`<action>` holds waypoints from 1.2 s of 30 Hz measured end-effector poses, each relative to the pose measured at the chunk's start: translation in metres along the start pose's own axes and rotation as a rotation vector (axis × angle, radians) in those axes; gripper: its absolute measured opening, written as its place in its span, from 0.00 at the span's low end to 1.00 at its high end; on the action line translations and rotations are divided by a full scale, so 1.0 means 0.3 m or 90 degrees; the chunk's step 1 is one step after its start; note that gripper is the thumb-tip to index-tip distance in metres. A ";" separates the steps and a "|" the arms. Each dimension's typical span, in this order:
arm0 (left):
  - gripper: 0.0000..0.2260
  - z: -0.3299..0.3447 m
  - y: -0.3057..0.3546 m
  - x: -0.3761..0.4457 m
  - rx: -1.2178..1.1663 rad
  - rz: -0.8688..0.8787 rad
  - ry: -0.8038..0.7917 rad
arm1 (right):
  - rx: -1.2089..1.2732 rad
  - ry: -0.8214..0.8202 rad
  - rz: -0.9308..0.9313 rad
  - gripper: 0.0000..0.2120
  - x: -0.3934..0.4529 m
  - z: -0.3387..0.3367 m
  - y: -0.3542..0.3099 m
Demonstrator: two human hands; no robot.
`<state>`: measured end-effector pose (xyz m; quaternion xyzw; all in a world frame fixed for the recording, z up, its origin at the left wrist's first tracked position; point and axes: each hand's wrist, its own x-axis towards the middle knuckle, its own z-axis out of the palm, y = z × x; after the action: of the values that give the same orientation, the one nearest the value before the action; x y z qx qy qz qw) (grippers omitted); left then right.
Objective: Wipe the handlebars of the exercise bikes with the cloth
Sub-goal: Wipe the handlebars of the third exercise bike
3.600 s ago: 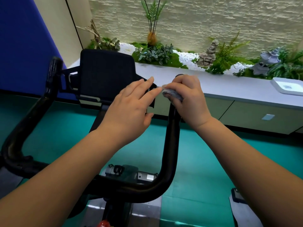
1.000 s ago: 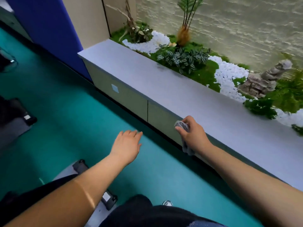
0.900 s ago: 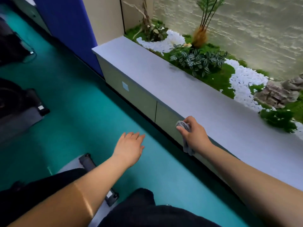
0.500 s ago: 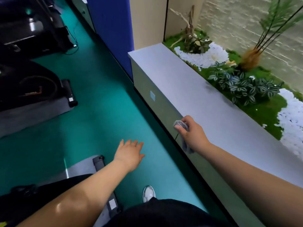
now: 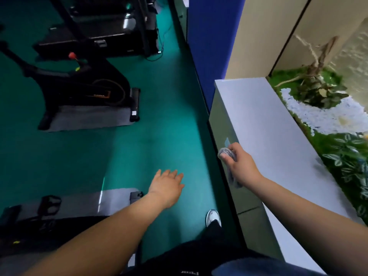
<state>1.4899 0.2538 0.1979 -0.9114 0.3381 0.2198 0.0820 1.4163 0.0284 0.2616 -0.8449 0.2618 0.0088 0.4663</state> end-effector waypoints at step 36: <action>0.26 -0.378 -0.885 0.750 -0.270 -0.424 0.050 | -0.130 -0.385 -0.261 0.07 1.440 0.566 -0.868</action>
<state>1.8542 0.2907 0.1964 -0.9756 -0.0260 0.2114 -0.0542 1.9454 0.0869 0.2575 -0.8811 -0.0645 0.1905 0.4280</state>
